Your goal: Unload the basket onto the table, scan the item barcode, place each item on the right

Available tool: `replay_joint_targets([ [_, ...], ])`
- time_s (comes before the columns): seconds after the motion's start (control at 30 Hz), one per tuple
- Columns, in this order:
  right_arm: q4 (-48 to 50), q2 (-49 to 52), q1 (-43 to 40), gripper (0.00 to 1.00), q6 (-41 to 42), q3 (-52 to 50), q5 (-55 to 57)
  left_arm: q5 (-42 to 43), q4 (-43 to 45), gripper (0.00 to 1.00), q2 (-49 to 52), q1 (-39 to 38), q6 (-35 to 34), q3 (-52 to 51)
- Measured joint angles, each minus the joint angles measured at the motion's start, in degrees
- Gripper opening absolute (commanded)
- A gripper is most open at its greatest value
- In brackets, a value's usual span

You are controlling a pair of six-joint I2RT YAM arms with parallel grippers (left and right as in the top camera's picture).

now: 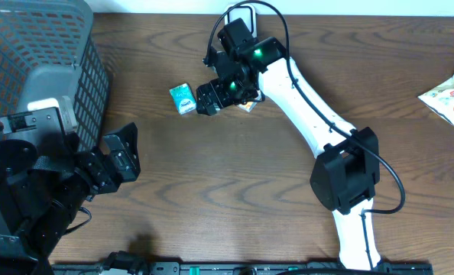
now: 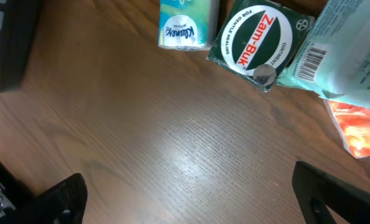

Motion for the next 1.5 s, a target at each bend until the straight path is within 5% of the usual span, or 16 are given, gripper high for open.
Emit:
replay_joint_targets([
  [0.4,0.46,0.0,1.44,0.99,0.55,0.0,0.55,0.0,0.0,0.98,0.0,0.0,0.0,0.0],
  [0.9,3.89,0.0,-1.49,0.99,13.55,0.0,20.44,0.0,0.0,0.98,0.0,0.0,0.0,0.0],
  [0.97,3.87,0.0,-2.62,0.89,14.03,0.0,21.33,0.0,0.0,0.98,0.0,0.0,0.0,0.0],
  [1.07,3.78,0.0,-4.09,0.59,14.56,0.0,22.25,0.0,0.0,0.98,0.0,0.0,0.0,0.0],
  [1.23,4.35,0.0,-4.96,0.31,15.41,-1.44,23.06,-0.02,0.0,0.98,0.0,0.0,0.0,0.0],
  [1.4,8.57,0.0,-5.01,0.15,15.89,-6.88,24.09,0.0,0.0,0.98,0.0,0.0,0.0,0.0],
  [1.5,11.39,0.0,-5.11,0.14,17.51,-10.32,24.44,0.0,0.0,0.98,0.0,0.0,0.0,0.0],
])
